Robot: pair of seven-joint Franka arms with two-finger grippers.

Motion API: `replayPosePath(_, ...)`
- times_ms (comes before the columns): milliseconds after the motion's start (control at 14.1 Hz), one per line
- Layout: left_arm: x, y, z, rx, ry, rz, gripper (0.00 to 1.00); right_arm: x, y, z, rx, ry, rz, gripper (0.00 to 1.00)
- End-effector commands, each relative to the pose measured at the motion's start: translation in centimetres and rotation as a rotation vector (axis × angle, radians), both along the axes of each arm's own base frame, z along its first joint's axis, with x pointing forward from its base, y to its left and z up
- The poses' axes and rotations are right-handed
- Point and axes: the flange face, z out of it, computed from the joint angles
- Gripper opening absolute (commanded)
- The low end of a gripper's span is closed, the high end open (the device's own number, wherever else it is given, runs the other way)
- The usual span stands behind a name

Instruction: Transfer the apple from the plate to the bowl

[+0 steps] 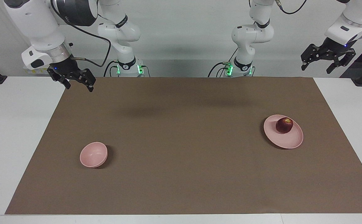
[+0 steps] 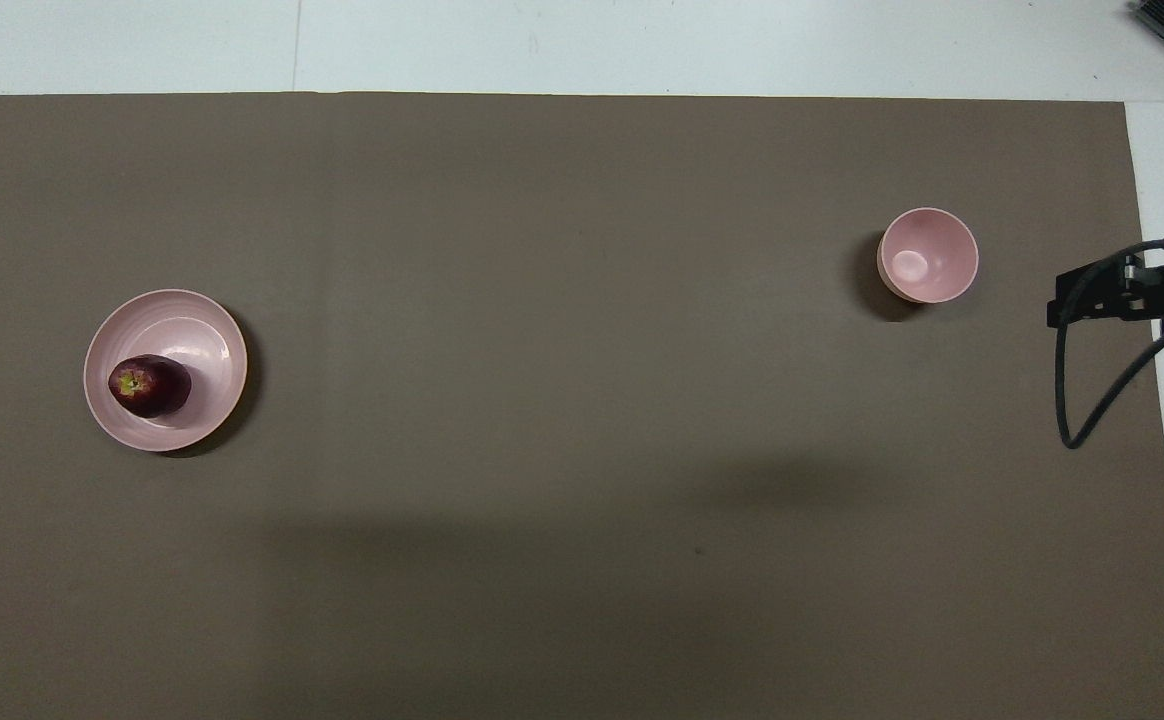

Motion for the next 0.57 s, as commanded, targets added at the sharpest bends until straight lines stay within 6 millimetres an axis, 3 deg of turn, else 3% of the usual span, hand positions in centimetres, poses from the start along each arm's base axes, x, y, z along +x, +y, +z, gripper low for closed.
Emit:
replayPosePath(0, -0.69, 0.15, 0.05, 0.008, -0.001, 0.004, 1.00, -0.75, -0.03, 0.13, 0.020, 0.006, 0.011, 1.00)
replayPosePath(498, -0.66, -0.41, 0.12, 0.008, -0.003, -0.004, 1.00, -0.85, 0.06, 0.03, 0.020, 0.012, 0.017, 1.00)
